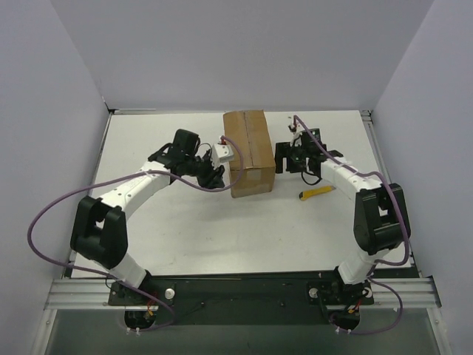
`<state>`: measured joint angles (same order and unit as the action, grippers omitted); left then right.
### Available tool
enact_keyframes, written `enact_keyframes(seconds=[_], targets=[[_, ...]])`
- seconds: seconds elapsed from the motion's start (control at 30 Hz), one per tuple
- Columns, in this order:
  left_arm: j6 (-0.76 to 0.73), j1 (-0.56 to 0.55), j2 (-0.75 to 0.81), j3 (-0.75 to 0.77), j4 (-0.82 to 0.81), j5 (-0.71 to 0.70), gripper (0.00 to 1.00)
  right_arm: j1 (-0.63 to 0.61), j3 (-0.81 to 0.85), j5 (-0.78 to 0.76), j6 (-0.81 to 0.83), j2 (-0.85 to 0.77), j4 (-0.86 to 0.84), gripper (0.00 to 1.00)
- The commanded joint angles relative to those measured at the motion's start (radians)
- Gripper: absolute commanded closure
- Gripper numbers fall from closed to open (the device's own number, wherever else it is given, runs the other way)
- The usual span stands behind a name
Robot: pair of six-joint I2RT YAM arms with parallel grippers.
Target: Unpack the express box
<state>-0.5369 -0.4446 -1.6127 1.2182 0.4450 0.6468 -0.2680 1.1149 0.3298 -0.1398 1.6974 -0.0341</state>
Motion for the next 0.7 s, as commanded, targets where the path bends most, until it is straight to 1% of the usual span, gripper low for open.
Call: enact_keyframes(seconds=[0.0,0.03,0.1,0.13,0.2,0.23,0.3,0.33,0.37,0.43,0.47,0.53,0.6,0.67], targets=[[0.001,0.07,0.126,-0.039,0.021,-0.045,0.52,0.003,0.012,0.025,0.022,-0.1,0.086,0.27],[0.036,0.086,0.138,-0.034,0.017,-0.045,0.48,0.004,0.054,0.028,0.032,-0.119,0.127,0.24],[0.089,0.112,0.145,-0.02,-0.023,-0.042,0.42,0.004,0.112,0.02,0.072,-0.133,0.167,0.21],[0.157,0.133,0.14,0.0,-0.046,-0.042,0.39,0.004,0.173,0.02,0.084,-0.134,0.199,0.18],[0.234,0.147,0.1,0.029,-0.121,-0.032,0.37,0.004,0.236,0.015,0.124,-0.122,0.229,0.18],[0.314,0.153,0.082,0.046,-0.146,-0.035,0.37,0.003,0.276,0.012,0.131,-0.096,0.262,0.18],[0.408,0.156,0.016,0.116,-0.206,-0.058,0.37,0.0,0.406,-0.032,0.181,-0.053,0.308,0.19],[0.508,0.159,-0.01,0.15,-0.222,-0.076,0.37,0.0,0.455,-0.055,0.196,0.003,0.347,0.2],[0.565,0.164,-0.056,0.205,-0.226,-0.129,0.37,-0.002,0.538,-0.104,0.219,0.03,0.358,0.2],[0.662,0.167,-0.097,0.256,-0.245,-0.171,0.37,0.003,0.594,-0.167,0.288,0.111,0.358,0.24],[0.675,0.167,-0.13,0.291,-0.256,-0.218,0.37,0.006,0.643,-0.234,0.301,0.142,0.355,0.25],[0.689,0.167,-0.167,0.329,-0.275,-0.252,0.37,0.016,0.683,-0.291,0.307,0.233,0.33,0.27],[0.68,0.162,-0.242,0.409,-0.272,-0.282,0.38,0.038,0.718,-0.308,0.302,0.286,0.297,0.29],[0.673,0.158,-0.314,0.451,-0.278,-0.303,0.38,0.038,0.738,-0.311,0.278,0.347,0.298,0.3]])
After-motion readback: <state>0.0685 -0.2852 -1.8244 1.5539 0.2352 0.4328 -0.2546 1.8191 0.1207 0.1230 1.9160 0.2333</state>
